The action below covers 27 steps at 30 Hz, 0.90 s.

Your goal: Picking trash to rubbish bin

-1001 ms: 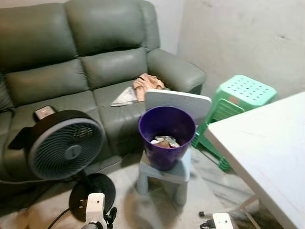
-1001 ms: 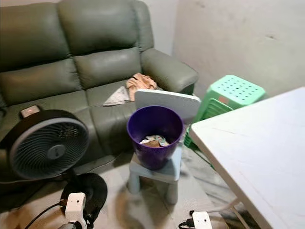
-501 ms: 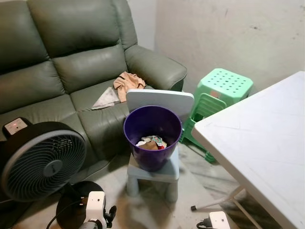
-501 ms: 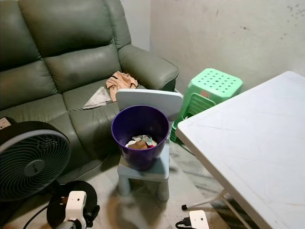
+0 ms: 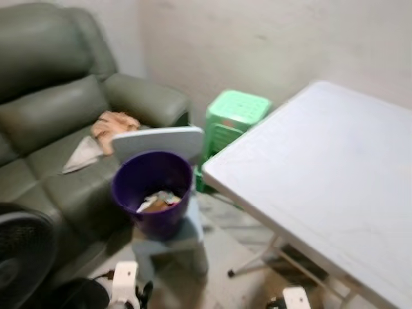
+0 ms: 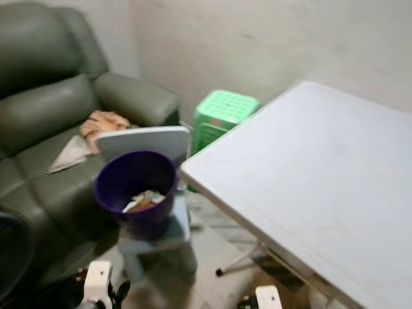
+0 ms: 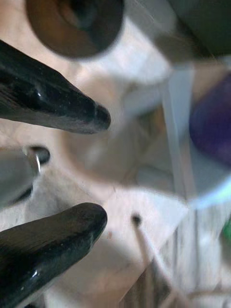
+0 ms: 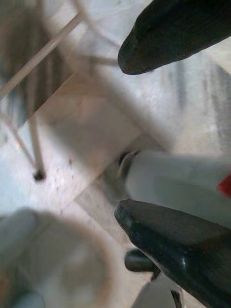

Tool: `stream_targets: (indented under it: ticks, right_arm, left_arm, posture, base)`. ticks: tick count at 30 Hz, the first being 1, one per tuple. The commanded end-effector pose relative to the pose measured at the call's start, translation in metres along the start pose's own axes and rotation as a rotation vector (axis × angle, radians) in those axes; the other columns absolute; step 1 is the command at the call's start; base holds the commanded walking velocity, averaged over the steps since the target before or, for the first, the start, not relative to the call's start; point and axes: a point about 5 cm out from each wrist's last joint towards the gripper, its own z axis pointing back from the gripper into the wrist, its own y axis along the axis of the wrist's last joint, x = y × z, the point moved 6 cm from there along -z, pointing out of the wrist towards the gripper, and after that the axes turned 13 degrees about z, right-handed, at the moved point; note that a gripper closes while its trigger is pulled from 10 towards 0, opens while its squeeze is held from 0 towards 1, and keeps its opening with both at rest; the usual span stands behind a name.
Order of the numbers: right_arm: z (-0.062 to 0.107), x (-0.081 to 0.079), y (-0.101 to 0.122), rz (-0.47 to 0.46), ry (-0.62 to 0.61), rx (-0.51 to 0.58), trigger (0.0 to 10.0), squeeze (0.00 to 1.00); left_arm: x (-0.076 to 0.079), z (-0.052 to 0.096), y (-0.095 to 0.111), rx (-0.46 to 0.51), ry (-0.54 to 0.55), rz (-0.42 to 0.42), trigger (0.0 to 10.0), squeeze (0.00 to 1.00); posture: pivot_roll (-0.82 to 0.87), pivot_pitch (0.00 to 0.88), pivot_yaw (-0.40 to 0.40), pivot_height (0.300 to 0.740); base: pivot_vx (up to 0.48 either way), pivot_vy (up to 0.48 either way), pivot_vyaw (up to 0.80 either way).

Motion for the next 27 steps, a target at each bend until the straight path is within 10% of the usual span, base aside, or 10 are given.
stream_targets:
  ticks: [1, 27]
  right_arm:
    - [-0.0008, 0.0006, 0.0024, -0.006, 0.001, 0.002, 10.0, 0.0]
    - [0.0001, 0.001, -0.001, -0.018, -0.002, -0.005, 10.0, 0.0]
  left_arm:
    - [0.0004, -0.0001, -0.0009, -0.005, -0.001, -0.005, 10.0, 0.0]
    - [0.0022, 0.0002, -0.0031, -0.012, -0.011, -0.023, 10.0, 0.0]
  posture:
    - [0.02, 0.0, 0.023, 0.715]
    - [0.02, 0.0, 0.02, 0.715]
  base:
    - [0.0, 0.0, -0.76]
    - [0.0, 0.0, -0.75]
